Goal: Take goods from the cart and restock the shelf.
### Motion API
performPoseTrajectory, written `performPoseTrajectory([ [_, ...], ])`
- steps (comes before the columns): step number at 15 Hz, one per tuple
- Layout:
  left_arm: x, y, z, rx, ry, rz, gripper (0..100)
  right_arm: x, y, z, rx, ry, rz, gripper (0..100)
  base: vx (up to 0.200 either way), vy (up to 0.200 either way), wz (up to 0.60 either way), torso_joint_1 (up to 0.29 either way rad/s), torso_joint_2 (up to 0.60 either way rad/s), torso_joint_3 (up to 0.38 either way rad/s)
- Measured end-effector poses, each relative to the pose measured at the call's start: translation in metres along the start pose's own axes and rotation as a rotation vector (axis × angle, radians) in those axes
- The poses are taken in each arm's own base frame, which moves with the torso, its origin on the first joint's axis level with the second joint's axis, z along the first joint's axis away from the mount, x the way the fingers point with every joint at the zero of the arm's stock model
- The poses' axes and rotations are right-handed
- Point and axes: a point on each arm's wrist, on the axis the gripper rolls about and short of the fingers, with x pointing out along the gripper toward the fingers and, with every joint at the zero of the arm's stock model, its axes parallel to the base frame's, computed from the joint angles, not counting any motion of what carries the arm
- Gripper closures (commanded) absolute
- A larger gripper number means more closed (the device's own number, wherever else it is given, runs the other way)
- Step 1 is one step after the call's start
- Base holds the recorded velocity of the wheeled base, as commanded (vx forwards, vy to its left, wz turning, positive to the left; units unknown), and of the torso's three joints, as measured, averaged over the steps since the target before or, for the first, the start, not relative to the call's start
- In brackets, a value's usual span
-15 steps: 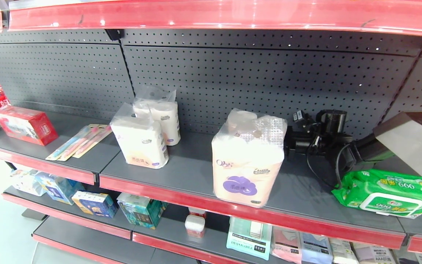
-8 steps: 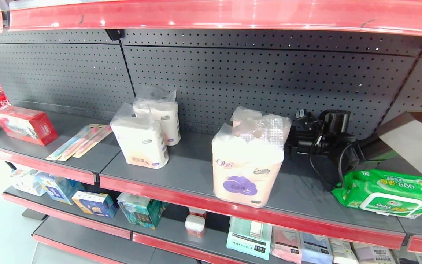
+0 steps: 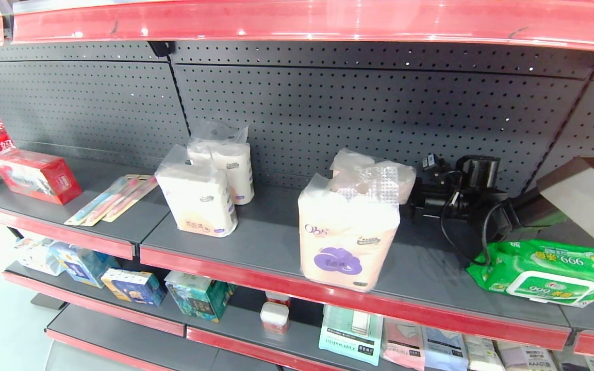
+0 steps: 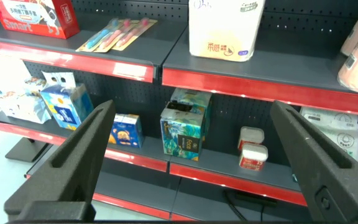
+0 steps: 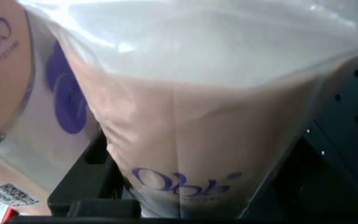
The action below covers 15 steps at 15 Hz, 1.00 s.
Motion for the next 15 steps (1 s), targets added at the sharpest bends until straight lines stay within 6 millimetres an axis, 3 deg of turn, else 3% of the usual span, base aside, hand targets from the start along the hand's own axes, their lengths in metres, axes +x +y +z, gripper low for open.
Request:
performPoseTrajectory([
  [13, 0.0, 0.0, 0.0, 0.0, 0.0, 0.0, 0, 0.008, 0.013, -0.001, -0.047, -0.008, 0.065, 100, 0.0, 0.0, 0.0, 0.0, 0.0, 0.0],
  [14, 0.0, 0.0, 0.0, 0.0, 0.0, 0.0, 0, 0.01, 0.015, -0.002, -0.055, -0.008, 0.07, 0, 0.0, 0.0, 0.0, 0.0, 0.0, 0.0],
  [15, 0.0, 0.0, 0.0, 0.001, 0.0, 0.0, 0, 0.011, 0.016, -0.002, -0.055, -0.007, 0.072, 0, 0.0, 0.0, 0.0, 0.0, 0.0, 0.0],
])
